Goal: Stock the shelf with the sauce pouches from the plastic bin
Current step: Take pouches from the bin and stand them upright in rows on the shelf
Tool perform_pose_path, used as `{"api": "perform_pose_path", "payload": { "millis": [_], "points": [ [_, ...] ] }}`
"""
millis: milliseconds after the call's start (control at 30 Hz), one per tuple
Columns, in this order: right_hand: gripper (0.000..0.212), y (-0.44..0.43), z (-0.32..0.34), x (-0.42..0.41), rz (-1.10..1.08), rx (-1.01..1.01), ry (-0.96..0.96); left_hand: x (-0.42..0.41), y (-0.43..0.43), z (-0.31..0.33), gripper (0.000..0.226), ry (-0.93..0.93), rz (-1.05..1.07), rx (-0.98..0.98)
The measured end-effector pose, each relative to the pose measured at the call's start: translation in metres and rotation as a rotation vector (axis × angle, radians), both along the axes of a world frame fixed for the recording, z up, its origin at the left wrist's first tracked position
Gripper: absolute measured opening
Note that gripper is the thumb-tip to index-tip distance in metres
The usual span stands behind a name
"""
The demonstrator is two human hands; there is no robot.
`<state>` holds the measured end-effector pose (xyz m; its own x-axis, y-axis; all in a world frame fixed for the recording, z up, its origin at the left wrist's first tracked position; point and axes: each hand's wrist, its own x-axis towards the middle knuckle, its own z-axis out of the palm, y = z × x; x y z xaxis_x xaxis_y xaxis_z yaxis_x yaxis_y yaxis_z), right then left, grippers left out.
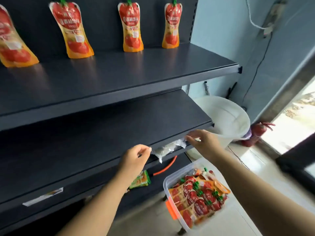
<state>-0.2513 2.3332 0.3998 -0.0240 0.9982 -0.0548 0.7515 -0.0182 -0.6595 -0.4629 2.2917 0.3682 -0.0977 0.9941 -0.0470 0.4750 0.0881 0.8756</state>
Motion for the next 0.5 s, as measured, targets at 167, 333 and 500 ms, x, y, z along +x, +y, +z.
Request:
{"api": "perform_pose_path", "payload": {
  "millis": [167, 333, 500],
  "points": [
    [0.027, -0.043, -0.071, 0.049, -0.017, -0.217, -0.078, 0.029, -0.035, -0.068, 0.011, 0.034, 0.017, -0.24],
    [0.03, -0.067, -0.141, 0.103, -0.098, -0.442, -0.098, 0.063, -0.056, -0.133, 0.011, 0.021, 0.068, -0.476],
    [0.032, -0.055, -0.211, 0.154, 0.02, -0.568, -0.089, 0.121, -0.053, -0.195, 0.018, 0.068, 0.211, -0.648]
  ]
}}
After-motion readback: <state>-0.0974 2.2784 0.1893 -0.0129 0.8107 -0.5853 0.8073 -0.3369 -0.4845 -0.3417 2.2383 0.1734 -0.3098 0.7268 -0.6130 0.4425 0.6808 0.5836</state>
